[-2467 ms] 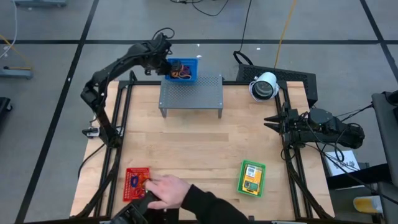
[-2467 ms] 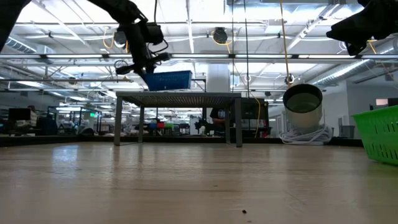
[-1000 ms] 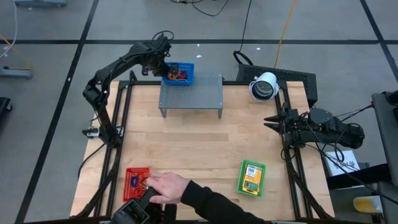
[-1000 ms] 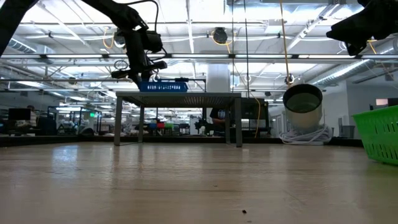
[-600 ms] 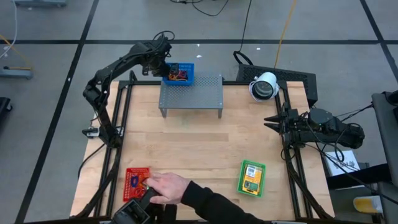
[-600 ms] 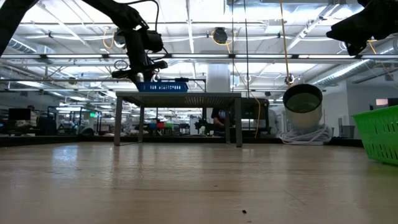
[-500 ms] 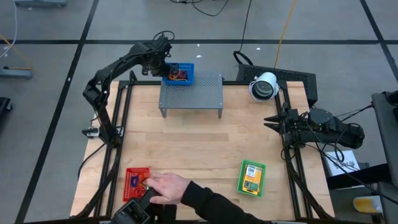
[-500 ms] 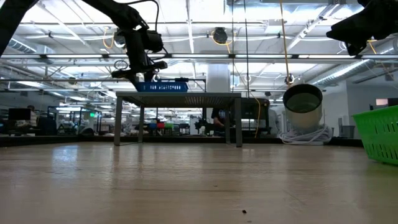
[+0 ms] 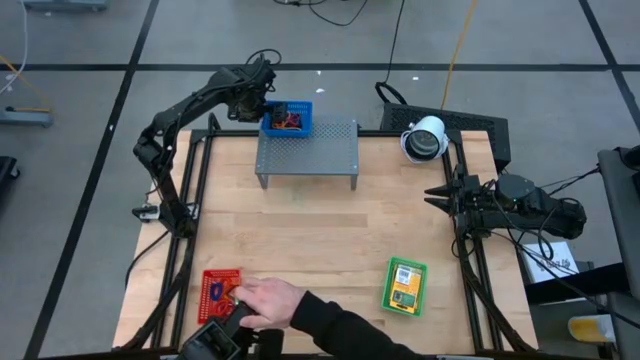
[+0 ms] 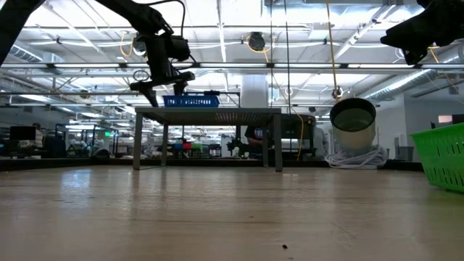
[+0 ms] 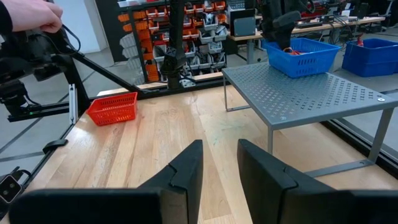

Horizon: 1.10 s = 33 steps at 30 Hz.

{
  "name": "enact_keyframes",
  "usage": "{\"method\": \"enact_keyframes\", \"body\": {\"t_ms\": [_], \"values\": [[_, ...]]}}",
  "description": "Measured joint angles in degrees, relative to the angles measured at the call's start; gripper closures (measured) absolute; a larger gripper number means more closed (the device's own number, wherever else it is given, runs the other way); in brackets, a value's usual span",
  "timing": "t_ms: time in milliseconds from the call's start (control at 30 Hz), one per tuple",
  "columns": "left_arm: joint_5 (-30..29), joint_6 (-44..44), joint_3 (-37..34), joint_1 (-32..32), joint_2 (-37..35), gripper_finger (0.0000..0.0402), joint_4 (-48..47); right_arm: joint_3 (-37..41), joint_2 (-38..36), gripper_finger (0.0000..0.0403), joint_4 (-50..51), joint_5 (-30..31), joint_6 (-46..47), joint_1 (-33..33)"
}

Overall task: Pick & Place Office Desk Supplies
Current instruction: Put the red bin on the shelf

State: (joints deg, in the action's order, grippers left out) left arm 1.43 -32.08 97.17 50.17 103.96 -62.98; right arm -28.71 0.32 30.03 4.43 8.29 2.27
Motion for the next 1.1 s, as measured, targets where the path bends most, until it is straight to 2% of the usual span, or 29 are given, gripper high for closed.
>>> {"method": "enact_keyframes", "body": {"t_ms": [200,633,1100], "values": [[0.02,0.12,0.0,0.0,-0.02,0.0056,0.02,-0.02,0.0,0.0314,-0.01,0.0,0.0,0.0],[0.15,1.43,0.0,0.0,-1.64,0.0075,0.28,0.0,-0.01,0.0314,-0.01,0.0,0.0,-0.01],[0.15,3.62,0.0,-0.15,-6.1,0.0073,0.58,-0.01,0.0,0.0314,-0.01,0.0,0.0,-0.01]]}}
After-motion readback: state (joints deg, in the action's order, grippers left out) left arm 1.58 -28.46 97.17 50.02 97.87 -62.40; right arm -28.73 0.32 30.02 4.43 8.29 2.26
